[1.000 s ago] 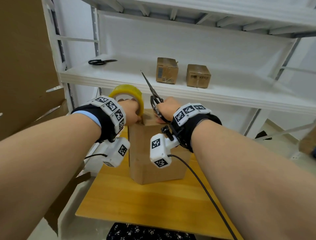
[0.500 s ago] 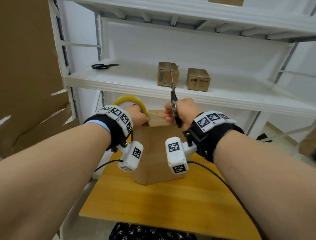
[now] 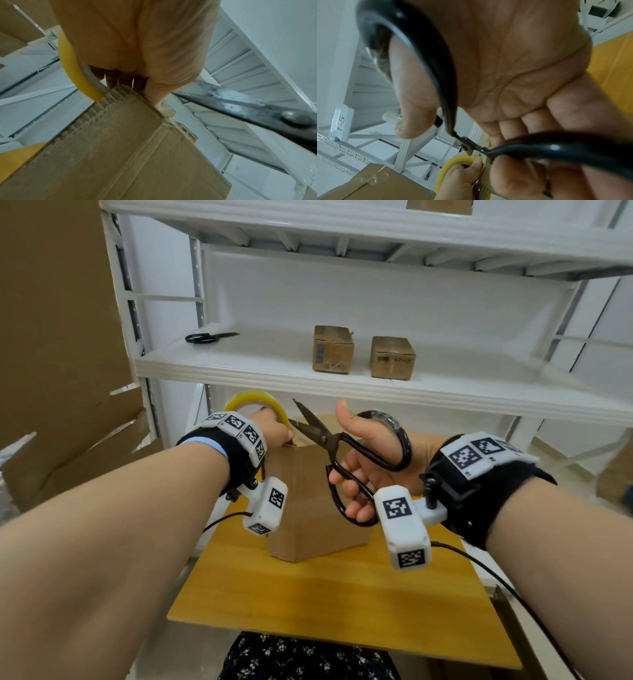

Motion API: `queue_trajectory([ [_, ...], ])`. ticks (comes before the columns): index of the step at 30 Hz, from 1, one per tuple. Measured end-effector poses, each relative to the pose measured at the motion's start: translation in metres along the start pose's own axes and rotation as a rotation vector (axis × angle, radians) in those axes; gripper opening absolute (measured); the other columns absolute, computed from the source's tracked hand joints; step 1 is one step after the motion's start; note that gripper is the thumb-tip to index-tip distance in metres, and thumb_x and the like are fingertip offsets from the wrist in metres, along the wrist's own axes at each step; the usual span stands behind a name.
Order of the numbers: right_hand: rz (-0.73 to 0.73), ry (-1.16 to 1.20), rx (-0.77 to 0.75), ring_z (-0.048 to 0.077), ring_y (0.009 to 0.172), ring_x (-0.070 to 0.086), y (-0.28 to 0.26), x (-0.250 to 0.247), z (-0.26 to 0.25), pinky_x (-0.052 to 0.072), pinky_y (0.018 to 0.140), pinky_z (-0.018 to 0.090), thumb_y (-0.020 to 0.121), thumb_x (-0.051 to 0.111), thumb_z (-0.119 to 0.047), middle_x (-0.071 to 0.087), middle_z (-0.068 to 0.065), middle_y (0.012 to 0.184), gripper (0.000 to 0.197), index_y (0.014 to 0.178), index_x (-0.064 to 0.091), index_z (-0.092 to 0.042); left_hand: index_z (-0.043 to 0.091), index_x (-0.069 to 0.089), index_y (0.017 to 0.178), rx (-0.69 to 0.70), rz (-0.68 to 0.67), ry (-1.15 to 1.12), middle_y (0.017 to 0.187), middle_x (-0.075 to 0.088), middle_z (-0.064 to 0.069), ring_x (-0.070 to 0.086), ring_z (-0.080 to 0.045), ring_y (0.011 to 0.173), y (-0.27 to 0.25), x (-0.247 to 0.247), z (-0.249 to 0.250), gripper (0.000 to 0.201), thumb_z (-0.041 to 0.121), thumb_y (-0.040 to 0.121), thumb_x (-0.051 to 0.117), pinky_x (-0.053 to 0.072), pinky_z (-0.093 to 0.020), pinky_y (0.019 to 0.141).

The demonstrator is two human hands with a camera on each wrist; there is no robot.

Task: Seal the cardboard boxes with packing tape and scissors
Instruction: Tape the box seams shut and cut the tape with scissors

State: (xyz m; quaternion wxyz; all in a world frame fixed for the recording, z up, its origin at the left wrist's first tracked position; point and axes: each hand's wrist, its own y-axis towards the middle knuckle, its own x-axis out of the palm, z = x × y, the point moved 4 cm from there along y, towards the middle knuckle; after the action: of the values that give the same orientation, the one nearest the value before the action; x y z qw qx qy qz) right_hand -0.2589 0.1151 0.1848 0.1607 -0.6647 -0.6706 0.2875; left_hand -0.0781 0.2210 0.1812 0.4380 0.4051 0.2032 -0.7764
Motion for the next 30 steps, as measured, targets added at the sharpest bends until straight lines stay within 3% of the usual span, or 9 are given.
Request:
queue_trajectory([
  [8,-0.005,0.039,0.051,0.032,0.067,0.065,-0.002,-0.006,0.007,0.058,0.064,0.039,0.057,0.038,-0.098,0.057,0.011,0.071,0.106,0.096,0.057,-0.002,0.012,0.048,0.079,-0.022,0.027,-0.054,0.078,0.049,-0.01,0.049,-0.026,0.072,0.004,0.003,-0.005,0.019,0.024,0.088,0.06,0.04,-0.034,0.065],
  [14,-0.023,0.018,0.072,0.031,0.065,0.064,-0.002,-0.004,0.007,0.057,0.061,0.037,0.06,0.035,-0.098,0.056,0.011,0.069,0.107,0.1,0.056,-0.001,0.012,0.053,0.081,-0.041,0.055,-0.054,0.082,0.057,-0.012,0.058,-0.03,0.078,0.007,0.006,-0.009,0.02,0.029,0.087,0.061,0.048,-0.037,0.071],
  [19,0.01,0.037,0.051,0.032,0.065,0.065,0.011,0.004,0.0,0.058,0.065,0.039,0.061,0.037,-0.098,0.059,0.012,0.07,0.107,0.099,0.058,0.0,0.013,0.053,0.081,-0.025,0.073,-0.019,0.078,0.055,-0.01,0.054,-0.025,0.069,0.008,0.007,-0.007,0.02,0.03,0.089,0.059,0.042,-0.031,0.06],
  [24,0.087,0.073,0.009,0.03,0.061,0.064,0.02,0.011,-0.008,0.057,0.066,0.039,0.071,0.028,-0.096,0.058,0.014,0.071,0.107,0.104,0.055,0.002,0.009,0.056,0.094,-0.005,0.097,-0.024,0.082,0.058,-0.009,0.057,-0.024,0.071,0.009,0.011,-0.005,0.024,0.033,0.091,0.057,0.042,-0.029,0.057],
  [27,0.13,0.077,-0.005,0.028,0.058,0.062,0.026,0.013,-0.012,0.046,0.071,0.034,0.071,0.022,-0.096,0.055,0.011,0.067,0.105,0.095,0.056,0.0,0.01,0.054,0.1,0.0,0.106,-0.029,0.087,0.06,-0.009,0.06,-0.025,0.078,0.01,0.012,-0.005,0.025,0.034,0.093,0.056,0.046,-0.032,0.064],
  [30,0.139,0.122,-0.018,0.021,0.055,0.053,0.029,0.015,-0.014,0.033,0.067,0.025,0.069,0.024,-0.098,0.05,0.004,0.062,0.099,0.084,0.054,-0.005,0.01,0.054,0.102,0.002,0.115,-0.031,0.091,0.062,-0.011,0.062,-0.028,0.084,0.011,0.014,-0.005,0.027,0.034,0.091,0.057,0.051,-0.038,0.075],
])
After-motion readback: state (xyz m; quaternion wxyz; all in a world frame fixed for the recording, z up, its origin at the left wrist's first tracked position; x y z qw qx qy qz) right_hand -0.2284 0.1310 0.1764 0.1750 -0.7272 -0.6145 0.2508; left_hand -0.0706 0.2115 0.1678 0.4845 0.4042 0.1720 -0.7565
